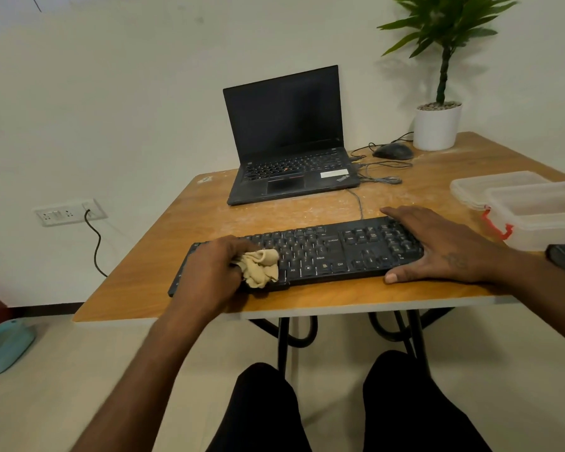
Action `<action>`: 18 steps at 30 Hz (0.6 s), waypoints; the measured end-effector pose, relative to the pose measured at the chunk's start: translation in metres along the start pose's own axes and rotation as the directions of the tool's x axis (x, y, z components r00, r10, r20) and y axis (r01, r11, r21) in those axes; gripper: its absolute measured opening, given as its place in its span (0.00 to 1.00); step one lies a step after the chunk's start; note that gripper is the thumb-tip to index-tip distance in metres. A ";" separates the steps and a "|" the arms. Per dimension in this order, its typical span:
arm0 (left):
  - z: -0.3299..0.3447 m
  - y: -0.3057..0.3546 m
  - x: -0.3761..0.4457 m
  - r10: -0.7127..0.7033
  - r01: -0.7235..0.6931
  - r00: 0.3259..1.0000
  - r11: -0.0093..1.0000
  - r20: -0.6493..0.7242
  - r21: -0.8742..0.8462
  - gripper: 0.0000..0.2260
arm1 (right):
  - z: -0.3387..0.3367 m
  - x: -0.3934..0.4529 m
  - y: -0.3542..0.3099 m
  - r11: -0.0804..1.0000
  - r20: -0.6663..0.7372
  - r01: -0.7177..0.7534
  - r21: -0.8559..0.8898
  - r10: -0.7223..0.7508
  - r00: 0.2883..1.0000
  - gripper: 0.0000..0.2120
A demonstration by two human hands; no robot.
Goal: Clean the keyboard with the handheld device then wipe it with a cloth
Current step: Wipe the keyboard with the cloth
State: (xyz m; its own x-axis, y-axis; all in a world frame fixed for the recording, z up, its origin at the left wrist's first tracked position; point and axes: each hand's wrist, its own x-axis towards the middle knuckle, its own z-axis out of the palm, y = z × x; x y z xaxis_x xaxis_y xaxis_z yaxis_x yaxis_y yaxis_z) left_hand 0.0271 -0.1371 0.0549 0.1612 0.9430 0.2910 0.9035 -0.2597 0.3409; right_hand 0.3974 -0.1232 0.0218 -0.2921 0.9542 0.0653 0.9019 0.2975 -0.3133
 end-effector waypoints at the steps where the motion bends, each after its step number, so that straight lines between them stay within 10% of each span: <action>1: 0.001 0.003 -0.001 0.010 -0.010 1.000 1.000 0.004 -0.008 0.21 | 0.000 0.000 0.001 1.000 -0.003 0.004 0.003 -0.004 1.000 0.59; 18: 0.007 0.025 0.002 0.047 -0.047 0.997 0.999 0.055 -0.004 0.19 | 0.003 0.003 0.006 1.000 -0.005 0.025 0.013 -0.024 1.000 0.58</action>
State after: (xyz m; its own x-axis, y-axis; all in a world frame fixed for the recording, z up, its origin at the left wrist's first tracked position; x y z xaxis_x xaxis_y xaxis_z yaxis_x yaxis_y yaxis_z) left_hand 0.0528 -0.1402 0.0579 0.2255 0.9397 0.2572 0.8932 -0.3048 0.3306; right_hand 0.4010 -0.1189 0.0174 -0.3124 0.9467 0.0777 0.8903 0.3204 -0.3236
